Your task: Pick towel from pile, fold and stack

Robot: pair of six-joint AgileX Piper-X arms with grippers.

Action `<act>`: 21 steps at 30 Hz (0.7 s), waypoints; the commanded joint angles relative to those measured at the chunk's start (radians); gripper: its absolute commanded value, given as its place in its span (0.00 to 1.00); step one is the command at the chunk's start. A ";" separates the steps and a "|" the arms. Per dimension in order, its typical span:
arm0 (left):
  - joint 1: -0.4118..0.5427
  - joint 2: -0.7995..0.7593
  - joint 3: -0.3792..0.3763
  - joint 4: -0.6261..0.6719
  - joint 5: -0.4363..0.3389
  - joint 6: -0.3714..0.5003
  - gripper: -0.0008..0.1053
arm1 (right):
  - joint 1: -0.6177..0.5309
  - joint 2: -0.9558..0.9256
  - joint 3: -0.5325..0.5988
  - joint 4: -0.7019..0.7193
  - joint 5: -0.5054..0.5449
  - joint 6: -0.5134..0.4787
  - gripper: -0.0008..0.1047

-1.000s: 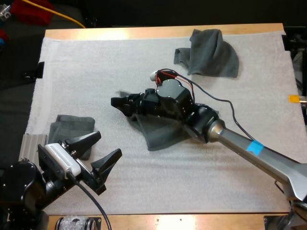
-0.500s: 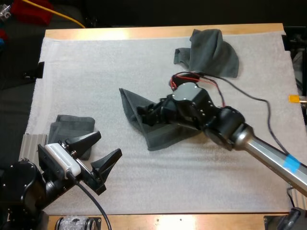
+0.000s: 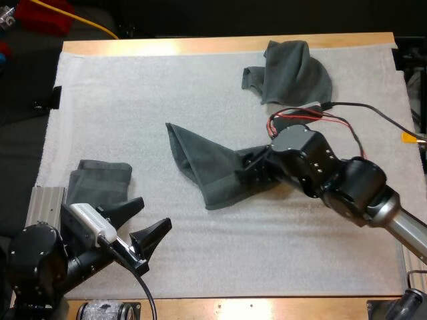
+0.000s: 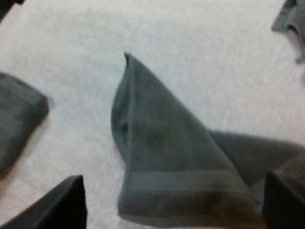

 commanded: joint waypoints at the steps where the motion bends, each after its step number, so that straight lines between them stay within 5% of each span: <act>1: -0.006 0.003 -0.005 0.032 0.010 -0.008 0.66 | -0.021 -0.014 -0.003 0.037 0.014 -0.015 0.69; 7: -0.006 0.003 -0.005 0.142 -0.035 -0.008 0.66 | -0.144 -0.019 -0.003 0.092 0.026 -0.019 0.69; 12: -0.006 0.003 -0.005 0.241 -0.160 0.000 0.66 | -0.253 -0.019 -0.003 0.107 -0.003 -0.048 0.69; 21: -0.006 0.003 -0.005 0.265 -0.163 0.000 0.66 | -0.440 -0.019 0.061 0.087 -0.155 -0.053 0.69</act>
